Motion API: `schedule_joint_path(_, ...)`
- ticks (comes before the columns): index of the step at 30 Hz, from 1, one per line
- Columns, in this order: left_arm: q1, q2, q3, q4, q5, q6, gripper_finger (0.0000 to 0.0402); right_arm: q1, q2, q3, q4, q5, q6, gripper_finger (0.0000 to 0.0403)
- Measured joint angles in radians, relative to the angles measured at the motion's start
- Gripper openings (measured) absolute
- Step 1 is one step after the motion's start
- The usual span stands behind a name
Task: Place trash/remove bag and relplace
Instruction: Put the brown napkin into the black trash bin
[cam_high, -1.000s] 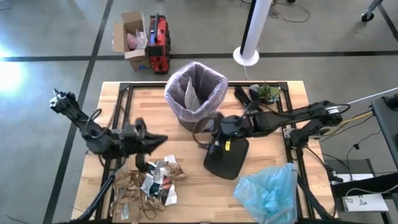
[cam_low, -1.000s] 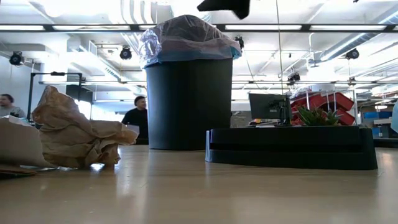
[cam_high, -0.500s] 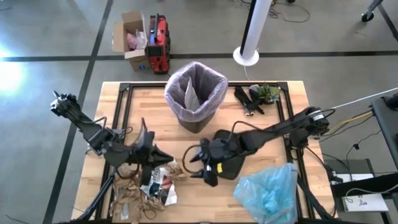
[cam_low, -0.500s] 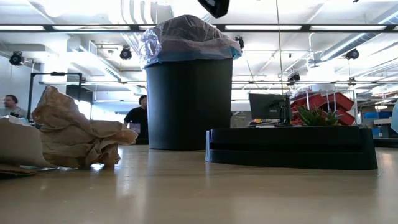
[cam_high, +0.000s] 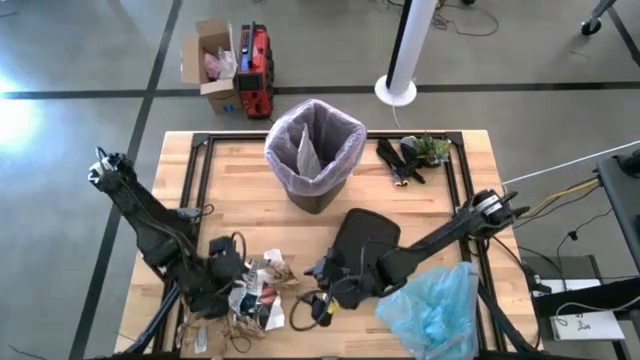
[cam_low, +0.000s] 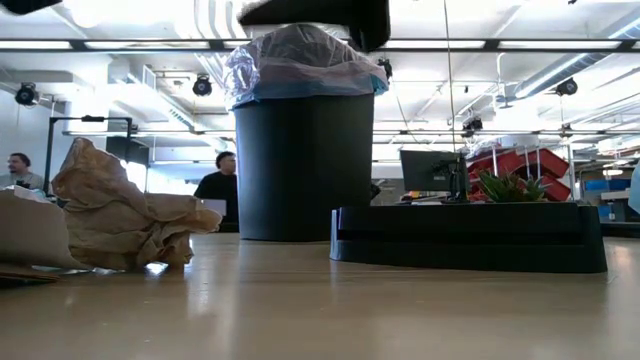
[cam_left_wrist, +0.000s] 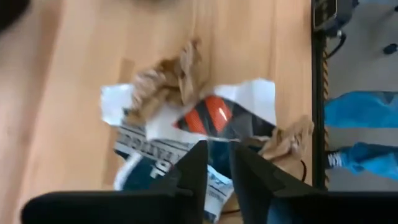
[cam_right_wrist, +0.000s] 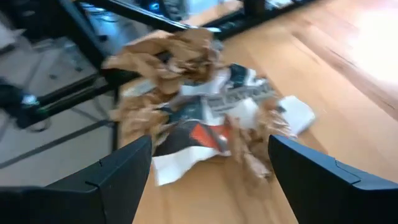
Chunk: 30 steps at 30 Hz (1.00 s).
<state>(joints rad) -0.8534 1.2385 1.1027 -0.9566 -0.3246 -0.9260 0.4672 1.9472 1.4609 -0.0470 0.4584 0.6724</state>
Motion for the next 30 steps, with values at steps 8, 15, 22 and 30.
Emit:
schedule_joint_path(8, -0.104, 0.033, -0.076, 0.014, -0.002, -0.161, 0.0115, -0.011, 0.19, 0.208, -0.049, -0.016, -0.066, 0.0309)
schedule_joint_path(15, -0.181, 0.04, -0.1, 0.014, -0.007, -0.323, 0.0137, -0.044, 0.378, 0.47, -0.293, -0.017, -0.097, 0.0309)
schedule_joint_path(22, -0.211, 0.065, -0.105, 0.024, -0.018, -0.422, 0.0147, -0.09, 0.531, 0.654, -0.392, -0.067, -0.086, 0.0304)
schedule_joint_path(30, -0.211, 0.085, -0.105, 0.048, -0.034, -0.423, 0.0144, -0.126, 0.555, 0.679, -0.543, -0.129, 0.005, 0.0199)
